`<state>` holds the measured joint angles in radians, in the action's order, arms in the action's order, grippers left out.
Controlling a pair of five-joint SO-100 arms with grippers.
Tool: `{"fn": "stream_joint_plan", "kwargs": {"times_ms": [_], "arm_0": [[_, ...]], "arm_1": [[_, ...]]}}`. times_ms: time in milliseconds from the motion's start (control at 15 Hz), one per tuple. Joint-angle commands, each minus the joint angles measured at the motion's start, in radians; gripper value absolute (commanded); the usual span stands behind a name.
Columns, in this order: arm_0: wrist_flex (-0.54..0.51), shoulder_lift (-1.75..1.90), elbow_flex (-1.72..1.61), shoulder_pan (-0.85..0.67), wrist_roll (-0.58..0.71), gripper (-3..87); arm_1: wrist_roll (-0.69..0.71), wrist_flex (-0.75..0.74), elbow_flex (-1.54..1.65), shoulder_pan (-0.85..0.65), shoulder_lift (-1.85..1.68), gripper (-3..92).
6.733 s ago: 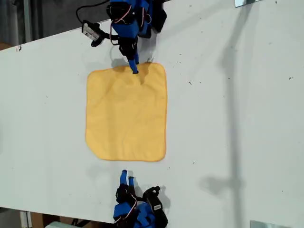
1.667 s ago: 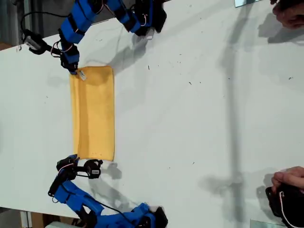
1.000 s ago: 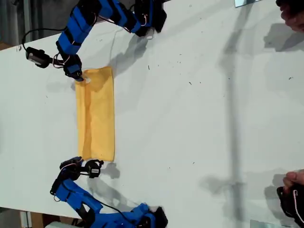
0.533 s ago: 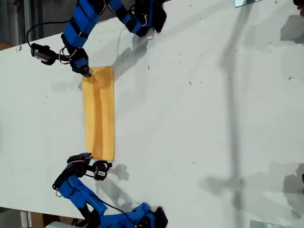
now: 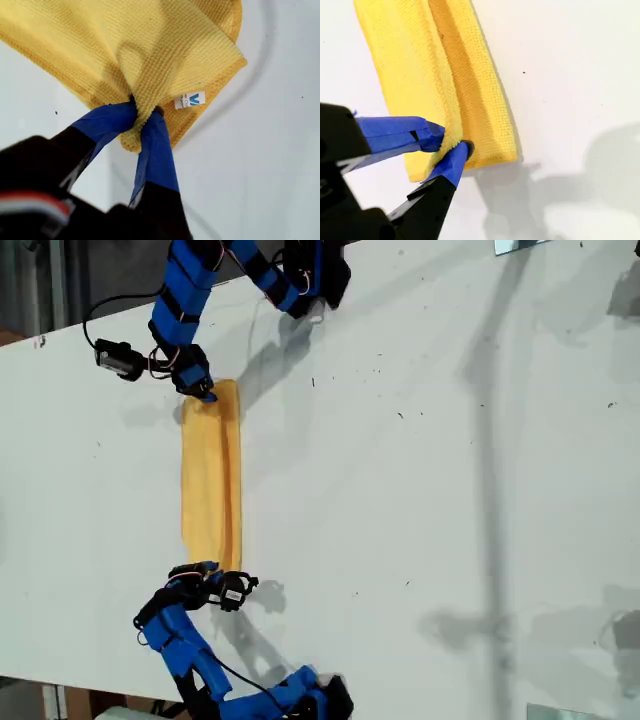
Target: Grasp corners of a square towel and fold twice.
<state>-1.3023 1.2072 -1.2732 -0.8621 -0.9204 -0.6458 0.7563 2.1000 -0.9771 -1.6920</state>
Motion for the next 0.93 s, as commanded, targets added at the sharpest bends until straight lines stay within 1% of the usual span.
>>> {"fn": "stream_joint_plan", "kwargs": {"times_ms": [0, 267, 333, 400, 467, 600, 733, 800, 867], "arm_0": [[0.000, 0.028, 0.015, -0.018, -0.017, -0.4], [-0.014, -0.014, 0.046, -0.021, -0.037, -0.4], [-0.031, -0.015, 0.057, -0.023, -0.040, -0.3], [-0.060, -0.014, 0.086, -0.018, -0.023, 0.6], [-0.086, -0.009, 0.106, -0.009, -0.020, 11.2], [-0.114, 0.054, 0.089, -0.006, -0.018, 15.3], [-0.094, 0.132, 0.020, -0.008, -0.005, 20.9], [-0.101, 0.135, 0.020, -0.012, 0.000, 23.4], [-0.104, 0.135, 0.018, -0.020, -0.002, 23.7]], "arm_1": [[-0.025, 0.014, -0.008, -0.003, -0.008, -0.1], [-0.048, 0.041, -0.020, 0.008, 0.012, -0.1], [-0.049, 0.049, -0.017, 0.015, -0.003, 3.4], [-0.049, 0.046, -0.006, 0.028, -0.021, 12.2], [-0.049, 0.049, -0.006, 0.038, -0.029, 17.5], [-0.057, 0.077, -0.011, 0.049, -0.046, 24.7], [-0.063, 0.098, 0.021, 0.038, -0.127, 27.5], [-0.067, 0.106, 0.044, 0.015, -0.170, 28.2], [-0.067, 0.127, 0.055, -0.011, -0.201, 28.3]]}}
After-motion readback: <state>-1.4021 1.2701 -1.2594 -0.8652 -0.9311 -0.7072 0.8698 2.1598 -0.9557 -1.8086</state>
